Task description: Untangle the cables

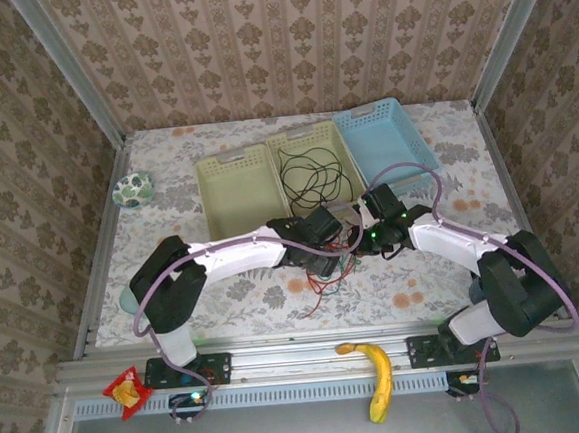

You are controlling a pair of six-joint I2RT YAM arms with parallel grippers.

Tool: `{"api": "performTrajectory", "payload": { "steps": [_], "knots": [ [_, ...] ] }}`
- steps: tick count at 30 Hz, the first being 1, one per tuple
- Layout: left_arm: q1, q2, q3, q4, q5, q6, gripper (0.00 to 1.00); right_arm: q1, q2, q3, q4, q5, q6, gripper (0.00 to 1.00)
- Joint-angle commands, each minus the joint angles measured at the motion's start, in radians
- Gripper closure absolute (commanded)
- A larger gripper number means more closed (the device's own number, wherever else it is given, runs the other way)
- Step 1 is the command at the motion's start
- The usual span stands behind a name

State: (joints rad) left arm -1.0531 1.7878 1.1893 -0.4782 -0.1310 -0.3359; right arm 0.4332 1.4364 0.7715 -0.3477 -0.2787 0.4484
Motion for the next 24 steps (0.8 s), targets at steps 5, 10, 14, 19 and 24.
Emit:
{"api": "performTrajectory", "payload": {
  "steps": [5,10,14,19,24],
  "knots": [
    [0.0,0.047,0.018,0.0,-0.009,0.021,0.26,0.004,-0.159,0.019,-0.061,0.092,-0.008,1.0],
    [0.003,0.101,0.008,0.02,0.008,0.032,0.27,-0.021,-0.335,0.048,-0.134,0.234,0.01,1.0],
    [0.008,0.119,-0.018,0.041,0.021,0.031,0.27,-0.056,-0.46,0.087,-0.158,0.354,0.055,1.0],
    [0.011,0.103,-0.052,0.058,0.015,0.023,0.26,-0.066,-0.549,0.174,-0.171,0.529,0.037,1.0],
    [0.011,0.084,-0.082,0.072,0.012,0.012,0.24,-0.068,-0.612,0.263,-0.139,0.696,-0.036,1.0]
  ]
}}
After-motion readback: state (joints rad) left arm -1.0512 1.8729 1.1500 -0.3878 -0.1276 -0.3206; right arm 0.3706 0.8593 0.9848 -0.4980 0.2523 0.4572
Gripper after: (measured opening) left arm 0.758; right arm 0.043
